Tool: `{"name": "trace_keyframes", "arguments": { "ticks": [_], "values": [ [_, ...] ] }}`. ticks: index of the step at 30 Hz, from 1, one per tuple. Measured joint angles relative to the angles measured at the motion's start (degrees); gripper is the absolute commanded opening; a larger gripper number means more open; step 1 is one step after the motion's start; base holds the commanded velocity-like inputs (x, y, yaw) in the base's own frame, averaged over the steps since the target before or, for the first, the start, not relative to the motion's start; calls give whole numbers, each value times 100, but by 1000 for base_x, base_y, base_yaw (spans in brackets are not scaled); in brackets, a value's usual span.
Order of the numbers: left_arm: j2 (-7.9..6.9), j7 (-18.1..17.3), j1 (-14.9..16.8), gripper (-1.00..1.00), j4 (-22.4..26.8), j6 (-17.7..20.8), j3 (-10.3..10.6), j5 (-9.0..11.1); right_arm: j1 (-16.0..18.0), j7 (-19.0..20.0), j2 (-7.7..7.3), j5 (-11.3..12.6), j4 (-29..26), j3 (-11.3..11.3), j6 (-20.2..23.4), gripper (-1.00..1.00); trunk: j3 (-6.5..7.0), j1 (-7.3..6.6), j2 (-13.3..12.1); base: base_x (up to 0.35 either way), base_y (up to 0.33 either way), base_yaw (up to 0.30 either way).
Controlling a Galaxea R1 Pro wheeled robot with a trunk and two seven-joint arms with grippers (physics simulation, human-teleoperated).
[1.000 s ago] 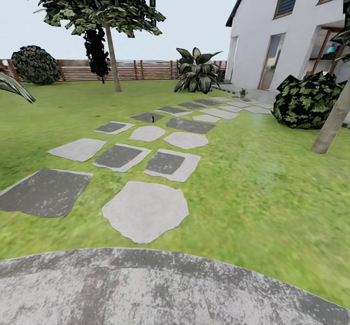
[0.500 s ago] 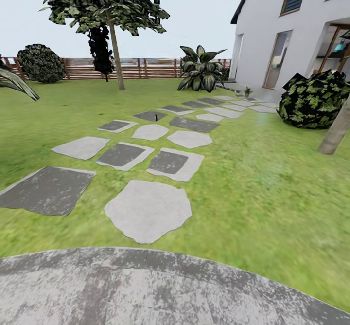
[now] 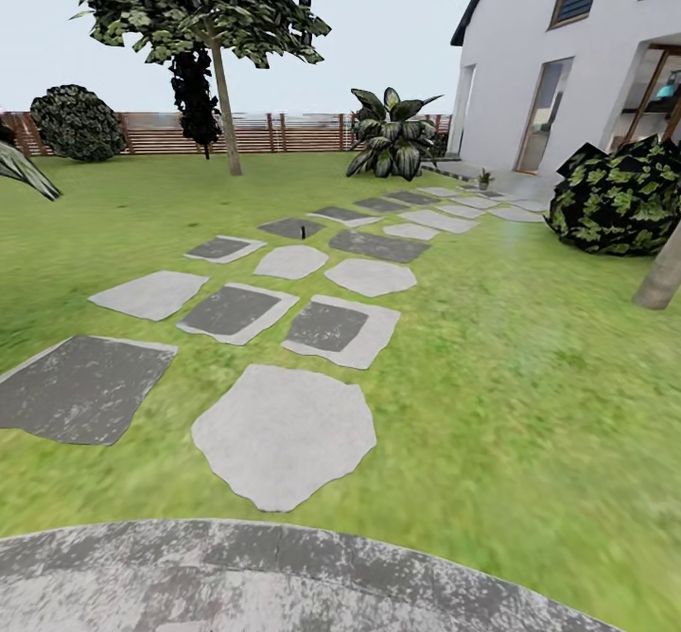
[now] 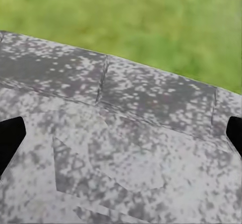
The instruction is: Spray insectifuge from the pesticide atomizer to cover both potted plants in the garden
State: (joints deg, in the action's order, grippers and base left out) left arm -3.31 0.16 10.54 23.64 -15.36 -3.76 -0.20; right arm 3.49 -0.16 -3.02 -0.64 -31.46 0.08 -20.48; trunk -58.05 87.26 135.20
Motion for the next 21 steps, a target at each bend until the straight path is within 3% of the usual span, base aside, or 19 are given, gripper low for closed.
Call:
{"name": "trace_keyframes", "arguments": {
  "ticks": [21],
  "values": [
    [-23, -8, -64, 100, -30, -2, 37, -3, 0, -11, -4, 1, 44, -18, -1, 100, 0, 0, 0, 339, 0, 0]
  ]
}}
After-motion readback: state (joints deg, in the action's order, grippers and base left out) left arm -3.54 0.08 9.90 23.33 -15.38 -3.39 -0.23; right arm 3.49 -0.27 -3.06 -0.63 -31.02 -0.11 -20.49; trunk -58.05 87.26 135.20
